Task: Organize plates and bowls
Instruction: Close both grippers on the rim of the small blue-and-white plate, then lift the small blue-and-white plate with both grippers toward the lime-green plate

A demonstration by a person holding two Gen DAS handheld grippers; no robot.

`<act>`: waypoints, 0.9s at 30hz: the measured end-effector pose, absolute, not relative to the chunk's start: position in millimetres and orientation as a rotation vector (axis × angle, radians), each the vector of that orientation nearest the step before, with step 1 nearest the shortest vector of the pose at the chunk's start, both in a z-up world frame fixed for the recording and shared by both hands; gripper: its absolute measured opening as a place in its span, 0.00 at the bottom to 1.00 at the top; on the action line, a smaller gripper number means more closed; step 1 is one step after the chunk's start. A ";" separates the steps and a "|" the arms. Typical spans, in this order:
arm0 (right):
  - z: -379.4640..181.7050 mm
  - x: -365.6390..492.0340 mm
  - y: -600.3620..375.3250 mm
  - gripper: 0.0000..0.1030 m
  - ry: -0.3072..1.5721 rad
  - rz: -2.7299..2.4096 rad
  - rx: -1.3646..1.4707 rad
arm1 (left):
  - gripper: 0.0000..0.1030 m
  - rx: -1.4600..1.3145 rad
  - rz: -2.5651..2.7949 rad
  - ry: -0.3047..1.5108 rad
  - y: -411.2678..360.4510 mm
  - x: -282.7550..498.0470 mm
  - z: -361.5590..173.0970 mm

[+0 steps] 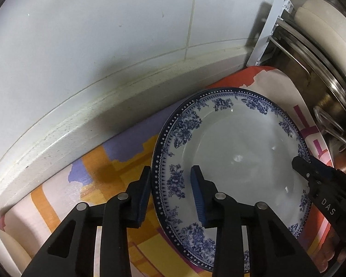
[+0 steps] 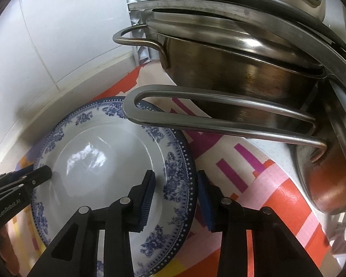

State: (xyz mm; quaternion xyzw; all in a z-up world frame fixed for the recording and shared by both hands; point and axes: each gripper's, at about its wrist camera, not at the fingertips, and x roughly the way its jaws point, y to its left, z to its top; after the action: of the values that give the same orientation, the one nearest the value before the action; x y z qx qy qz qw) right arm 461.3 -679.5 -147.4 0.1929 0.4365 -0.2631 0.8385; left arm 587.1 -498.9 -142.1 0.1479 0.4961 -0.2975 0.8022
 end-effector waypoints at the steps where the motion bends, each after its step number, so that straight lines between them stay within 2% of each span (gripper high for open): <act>1: -146.5 460.5 -677.7 0.36 0.924 -0.554 0.406 | 0.33 0.320 -0.638 1.060 -500.6 580.2 -139.5; 17: -127.8 437.8 -652.6 0.36 0.904 -0.536 0.374 | 0.33 0.290 -0.637 1.023 -475.3 554.7 -124.1; 27: -93.7 407.1 -619.5 0.36 0.877 -0.523 0.340 | 0.33 0.254 -0.602 1.009 -436.0 525.7 -97.1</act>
State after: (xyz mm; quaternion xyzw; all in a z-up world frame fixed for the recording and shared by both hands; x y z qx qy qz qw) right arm 407.1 -619.5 -93.7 0.1620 0.4177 -0.2490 0.8586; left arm 525.7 -436.0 -97.1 0.1194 0.4745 -0.2832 0.8248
